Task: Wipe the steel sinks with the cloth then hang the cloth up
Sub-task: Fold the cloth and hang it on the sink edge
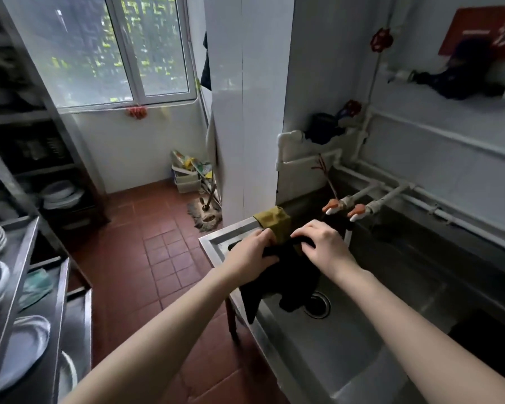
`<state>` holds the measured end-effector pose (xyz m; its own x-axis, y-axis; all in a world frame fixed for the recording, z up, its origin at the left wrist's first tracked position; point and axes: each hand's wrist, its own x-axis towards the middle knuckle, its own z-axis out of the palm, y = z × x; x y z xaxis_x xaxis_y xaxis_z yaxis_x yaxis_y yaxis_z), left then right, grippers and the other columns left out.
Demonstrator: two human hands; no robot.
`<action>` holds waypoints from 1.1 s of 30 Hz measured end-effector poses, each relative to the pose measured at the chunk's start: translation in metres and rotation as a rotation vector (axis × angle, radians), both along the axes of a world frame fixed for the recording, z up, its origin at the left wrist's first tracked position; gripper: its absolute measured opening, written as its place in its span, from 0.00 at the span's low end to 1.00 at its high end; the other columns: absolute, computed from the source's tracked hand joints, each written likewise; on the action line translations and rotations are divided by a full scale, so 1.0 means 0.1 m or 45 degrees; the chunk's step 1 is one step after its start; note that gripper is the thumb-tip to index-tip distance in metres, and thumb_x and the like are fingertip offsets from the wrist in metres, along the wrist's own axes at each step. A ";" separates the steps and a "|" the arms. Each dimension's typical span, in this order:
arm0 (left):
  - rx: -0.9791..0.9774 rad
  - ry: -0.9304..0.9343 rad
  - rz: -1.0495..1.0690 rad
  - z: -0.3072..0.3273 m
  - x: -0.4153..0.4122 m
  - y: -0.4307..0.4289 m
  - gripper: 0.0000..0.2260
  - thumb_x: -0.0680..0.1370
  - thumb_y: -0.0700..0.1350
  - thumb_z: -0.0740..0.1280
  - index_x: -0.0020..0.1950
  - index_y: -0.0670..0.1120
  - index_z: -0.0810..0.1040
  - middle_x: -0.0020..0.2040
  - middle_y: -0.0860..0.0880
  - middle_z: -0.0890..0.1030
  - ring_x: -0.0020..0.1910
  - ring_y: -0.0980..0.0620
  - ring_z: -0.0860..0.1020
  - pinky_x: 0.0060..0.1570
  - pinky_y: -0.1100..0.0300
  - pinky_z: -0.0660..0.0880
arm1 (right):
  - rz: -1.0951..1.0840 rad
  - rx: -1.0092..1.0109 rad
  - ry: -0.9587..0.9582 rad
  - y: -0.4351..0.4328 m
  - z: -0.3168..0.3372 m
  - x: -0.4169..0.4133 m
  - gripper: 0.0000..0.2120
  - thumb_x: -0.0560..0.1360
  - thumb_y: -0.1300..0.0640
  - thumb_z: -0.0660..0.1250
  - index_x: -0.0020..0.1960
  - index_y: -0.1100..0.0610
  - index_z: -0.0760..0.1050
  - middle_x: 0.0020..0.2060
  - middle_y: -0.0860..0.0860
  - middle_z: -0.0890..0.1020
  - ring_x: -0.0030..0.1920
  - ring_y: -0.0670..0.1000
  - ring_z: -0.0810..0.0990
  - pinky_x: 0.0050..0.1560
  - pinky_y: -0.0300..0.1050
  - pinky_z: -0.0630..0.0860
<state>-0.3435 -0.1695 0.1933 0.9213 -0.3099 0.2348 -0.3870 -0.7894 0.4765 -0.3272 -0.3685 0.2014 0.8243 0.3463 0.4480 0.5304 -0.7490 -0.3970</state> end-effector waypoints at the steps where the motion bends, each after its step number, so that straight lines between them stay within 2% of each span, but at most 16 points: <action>1: -0.004 0.021 -0.001 -0.07 0.16 0.03 0.14 0.72 0.47 0.71 0.54 0.45 0.71 0.53 0.48 0.75 0.50 0.48 0.74 0.45 0.58 0.69 | -0.003 -0.008 0.000 0.04 -0.07 0.17 0.12 0.71 0.69 0.68 0.50 0.58 0.82 0.46 0.54 0.80 0.50 0.55 0.78 0.55 0.47 0.75; 5: -0.045 0.117 0.008 -0.38 0.78 0.14 0.14 0.73 0.47 0.71 0.54 0.45 0.71 0.53 0.48 0.76 0.47 0.52 0.73 0.42 0.63 0.65 | -0.025 -0.053 0.064 0.23 -0.36 0.83 0.11 0.72 0.68 0.67 0.50 0.56 0.82 0.47 0.54 0.80 0.51 0.54 0.77 0.55 0.45 0.73; 9: -0.049 0.241 0.020 -0.67 1.32 0.27 0.14 0.72 0.48 0.72 0.50 0.46 0.71 0.49 0.50 0.76 0.45 0.52 0.73 0.41 0.59 0.69 | -0.008 -0.092 0.184 0.38 -0.65 1.40 0.11 0.73 0.68 0.66 0.50 0.57 0.82 0.47 0.53 0.80 0.51 0.54 0.77 0.54 0.46 0.75; 12: -0.095 0.324 0.035 -0.84 1.66 0.39 0.14 0.70 0.48 0.73 0.50 0.47 0.72 0.47 0.53 0.73 0.47 0.51 0.75 0.42 0.60 0.70 | -0.013 -0.078 0.245 0.51 -0.85 1.74 0.10 0.73 0.68 0.66 0.50 0.57 0.81 0.46 0.53 0.80 0.49 0.54 0.76 0.54 0.50 0.76; 14: -0.116 0.377 0.040 -0.93 1.87 0.49 0.16 0.68 0.48 0.75 0.49 0.47 0.72 0.46 0.53 0.74 0.46 0.50 0.75 0.42 0.59 0.71 | -0.024 -0.083 0.303 0.61 -0.94 1.95 0.10 0.73 0.67 0.66 0.50 0.57 0.81 0.47 0.54 0.79 0.50 0.55 0.76 0.54 0.51 0.76; 17: -0.131 0.442 0.051 -1.03 2.18 0.66 0.17 0.65 0.48 0.77 0.46 0.48 0.71 0.45 0.51 0.77 0.45 0.49 0.75 0.44 0.53 0.74 | -0.022 -0.073 0.353 0.78 -1.07 2.26 0.10 0.73 0.67 0.65 0.50 0.58 0.81 0.47 0.55 0.79 0.51 0.55 0.76 0.57 0.51 0.74; 23: -0.170 0.460 0.092 -1.11 2.74 1.13 0.16 0.66 0.49 0.76 0.44 0.48 0.71 0.40 0.51 0.78 0.40 0.50 0.76 0.41 0.54 0.74 | 0.006 -0.069 0.438 1.26 -1.13 2.89 0.10 0.72 0.68 0.65 0.49 0.59 0.80 0.46 0.58 0.79 0.50 0.59 0.77 0.54 0.55 0.75; 28: -0.146 0.447 0.125 -1.11 3.23 1.64 0.11 0.68 0.43 0.74 0.46 0.44 0.75 0.42 0.49 0.78 0.43 0.48 0.76 0.43 0.56 0.73 | 0.013 -0.126 0.538 1.73 -1.20 3.38 0.09 0.76 0.63 0.63 0.52 0.54 0.78 0.48 0.53 0.77 0.52 0.56 0.76 0.50 0.56 0.76; 33: -0.073 0.485 0.092 -1.21 3.63 2.05 0.10 0.70 0.44 0.72 0.45 0.45 0.73 0.43 0.48 0.77 0.44 0.47 0.75 0.42 0.56 0.71 | -0.025 -0.252 0.599 2.16 -1.23 3.77 0.07 0.78 0.57 0.60 0.53 0.51 0.75 0.51 0.51 0.74 0.55 0.52 0.72 0.47 0.54 0.76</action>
